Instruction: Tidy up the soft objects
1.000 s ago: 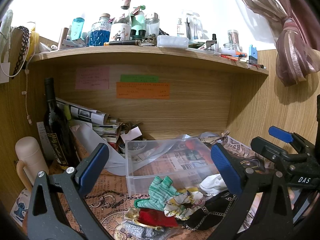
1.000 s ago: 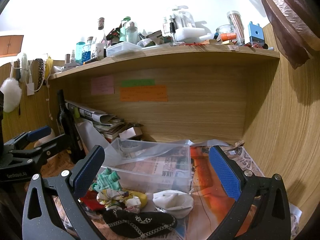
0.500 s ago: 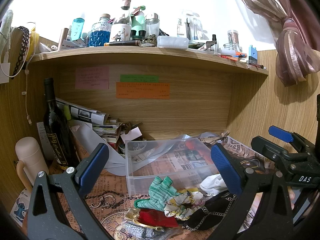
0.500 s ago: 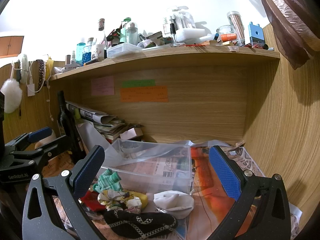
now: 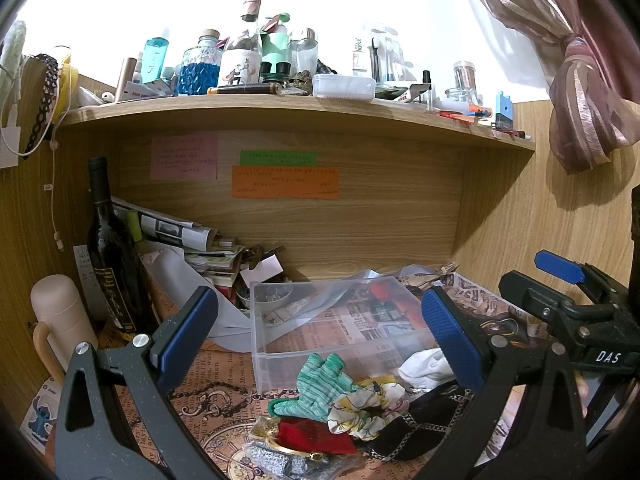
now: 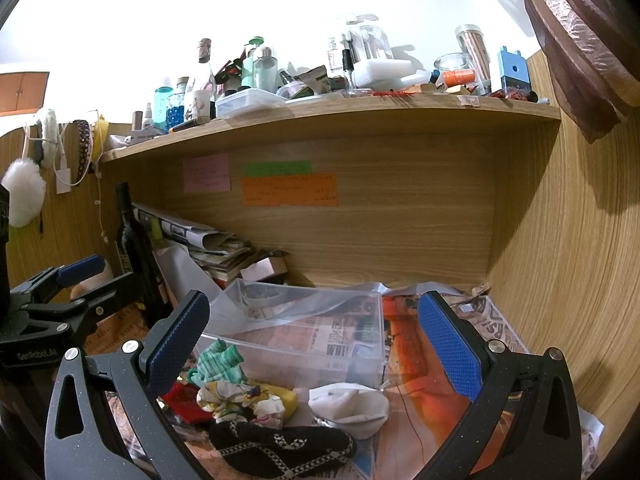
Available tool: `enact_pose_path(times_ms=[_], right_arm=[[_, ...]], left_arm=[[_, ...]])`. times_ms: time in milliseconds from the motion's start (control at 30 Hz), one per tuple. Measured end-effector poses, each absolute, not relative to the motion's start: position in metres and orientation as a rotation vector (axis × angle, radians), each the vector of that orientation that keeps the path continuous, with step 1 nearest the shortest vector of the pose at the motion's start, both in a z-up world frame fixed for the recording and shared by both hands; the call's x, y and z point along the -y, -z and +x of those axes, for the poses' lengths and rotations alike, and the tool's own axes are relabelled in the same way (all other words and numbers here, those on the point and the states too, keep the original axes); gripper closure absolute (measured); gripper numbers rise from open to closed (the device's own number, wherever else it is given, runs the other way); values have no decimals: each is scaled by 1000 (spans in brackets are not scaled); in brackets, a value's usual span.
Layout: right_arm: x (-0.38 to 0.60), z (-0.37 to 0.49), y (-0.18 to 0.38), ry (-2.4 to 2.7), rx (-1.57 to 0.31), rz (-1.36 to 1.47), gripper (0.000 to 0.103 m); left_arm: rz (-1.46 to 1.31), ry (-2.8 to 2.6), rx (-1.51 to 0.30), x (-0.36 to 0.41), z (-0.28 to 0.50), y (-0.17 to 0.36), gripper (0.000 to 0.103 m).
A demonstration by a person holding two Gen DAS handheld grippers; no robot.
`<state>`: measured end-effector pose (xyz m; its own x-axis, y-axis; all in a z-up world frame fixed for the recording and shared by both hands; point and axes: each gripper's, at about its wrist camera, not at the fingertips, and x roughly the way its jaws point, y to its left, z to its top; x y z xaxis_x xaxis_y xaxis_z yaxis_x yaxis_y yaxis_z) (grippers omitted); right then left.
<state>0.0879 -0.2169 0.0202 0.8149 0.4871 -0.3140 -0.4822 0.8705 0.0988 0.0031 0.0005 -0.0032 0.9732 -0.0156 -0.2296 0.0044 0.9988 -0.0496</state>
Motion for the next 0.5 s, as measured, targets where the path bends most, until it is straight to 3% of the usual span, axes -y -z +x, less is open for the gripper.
enact_pose_path(times_ms=[500], right_arm=[[217,91,-19,-517,-344,21,0]], left_arm=[[-51,15,-234,3,8,4,0]])
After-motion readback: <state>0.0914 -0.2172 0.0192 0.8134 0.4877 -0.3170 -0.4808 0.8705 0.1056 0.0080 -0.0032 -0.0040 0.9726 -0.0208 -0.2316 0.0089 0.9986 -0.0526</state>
